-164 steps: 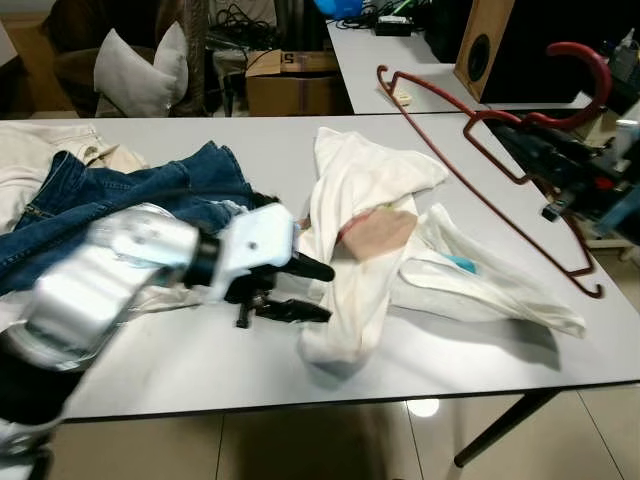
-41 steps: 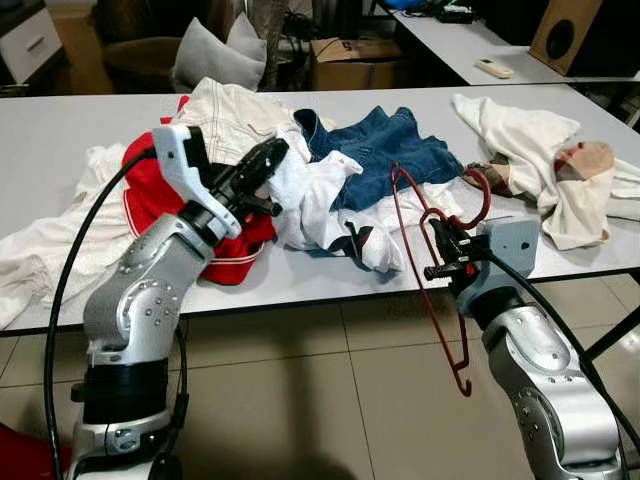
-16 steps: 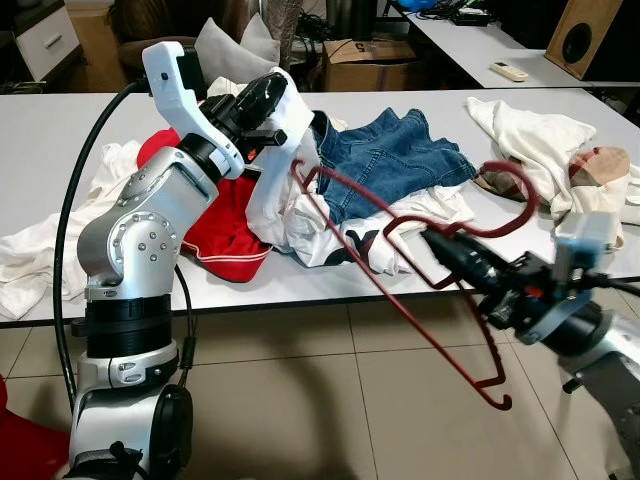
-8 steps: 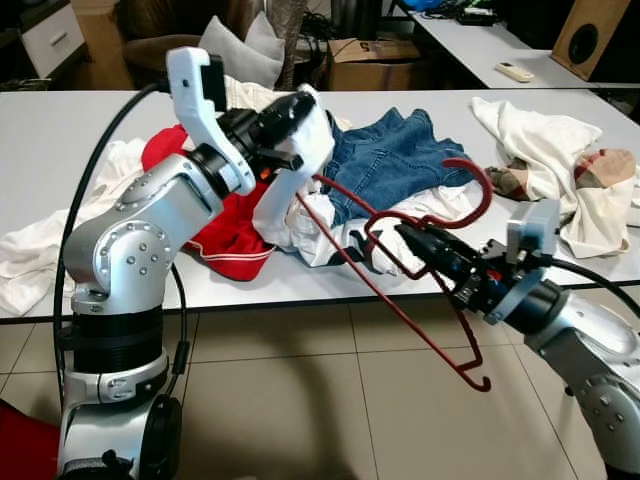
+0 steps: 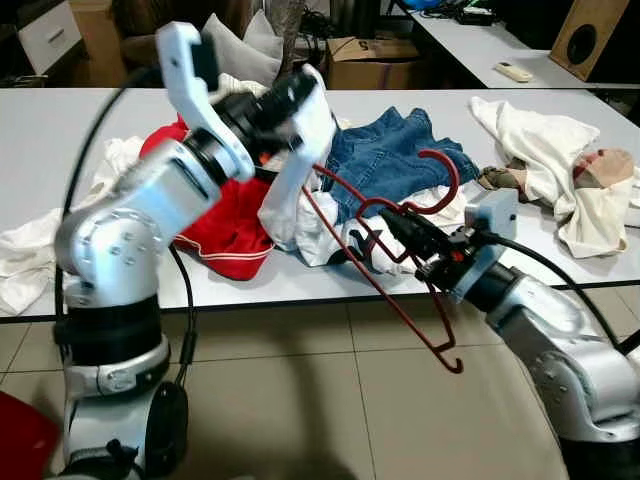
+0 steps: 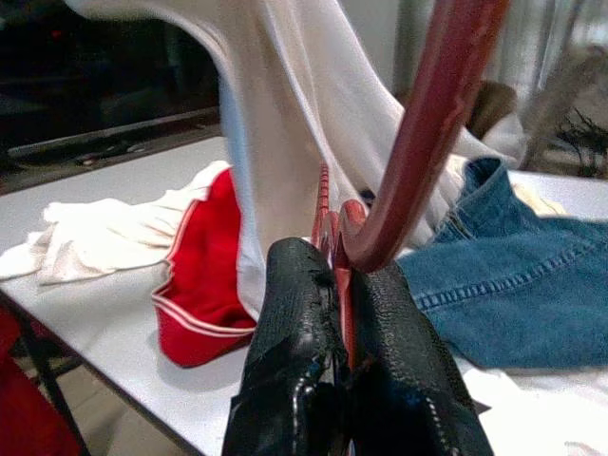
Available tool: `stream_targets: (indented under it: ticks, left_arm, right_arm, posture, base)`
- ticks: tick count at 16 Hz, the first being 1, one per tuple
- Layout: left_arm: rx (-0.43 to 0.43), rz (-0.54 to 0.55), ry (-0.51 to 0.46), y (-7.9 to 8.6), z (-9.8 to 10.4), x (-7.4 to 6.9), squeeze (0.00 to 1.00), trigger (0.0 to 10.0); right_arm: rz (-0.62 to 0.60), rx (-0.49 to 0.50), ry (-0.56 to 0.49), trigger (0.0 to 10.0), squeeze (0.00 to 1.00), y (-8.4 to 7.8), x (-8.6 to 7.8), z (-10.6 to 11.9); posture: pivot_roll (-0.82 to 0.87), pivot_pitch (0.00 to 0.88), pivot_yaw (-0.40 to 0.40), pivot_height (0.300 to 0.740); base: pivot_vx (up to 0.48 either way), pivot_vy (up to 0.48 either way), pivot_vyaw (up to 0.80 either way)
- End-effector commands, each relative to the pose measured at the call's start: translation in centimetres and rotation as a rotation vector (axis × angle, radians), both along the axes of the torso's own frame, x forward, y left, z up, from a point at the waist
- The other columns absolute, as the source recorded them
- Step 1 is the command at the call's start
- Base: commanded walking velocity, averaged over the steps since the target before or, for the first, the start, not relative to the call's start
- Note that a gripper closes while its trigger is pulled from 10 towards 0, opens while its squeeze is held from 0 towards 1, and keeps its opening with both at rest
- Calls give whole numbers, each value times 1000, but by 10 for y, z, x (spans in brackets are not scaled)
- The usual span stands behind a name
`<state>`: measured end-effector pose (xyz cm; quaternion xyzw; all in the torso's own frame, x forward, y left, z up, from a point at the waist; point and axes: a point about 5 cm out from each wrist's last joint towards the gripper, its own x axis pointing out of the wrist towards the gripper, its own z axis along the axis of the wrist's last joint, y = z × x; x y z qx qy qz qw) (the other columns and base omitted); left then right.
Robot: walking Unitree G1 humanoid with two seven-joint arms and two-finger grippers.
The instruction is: Hang hanger
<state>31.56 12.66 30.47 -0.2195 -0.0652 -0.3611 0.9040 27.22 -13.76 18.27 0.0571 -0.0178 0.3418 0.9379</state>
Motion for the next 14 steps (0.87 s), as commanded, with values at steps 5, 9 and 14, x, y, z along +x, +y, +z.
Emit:
stream_targets:
  ticks: [5, 9, 14]
  left_arm:
    - [-56, -34, -60, -3, 27, -7, 0, 0]
    - [-88, -10, -98, 3, 44, -8, 0, 0]
    - [-27, 111, -94, 29, 42, -3, 0, 0]
  right_arm:
    - [25, -34, 64, 10000, 0, 14, 1, -15]
    - [-24, -90, 157, 10000, 0, 7, 2, -32]
    - [-235, 114, 24, 10000, 0, -26, 27, 7]
  posture:
    - [-90, 0, -23, 740]
    - [-91, 0, -23, 740]
    - [-92, 0, -26, 740]
  base:
    - [0, 0, 0]
    - [0, 0, 0]
    - [0, 0, 0]
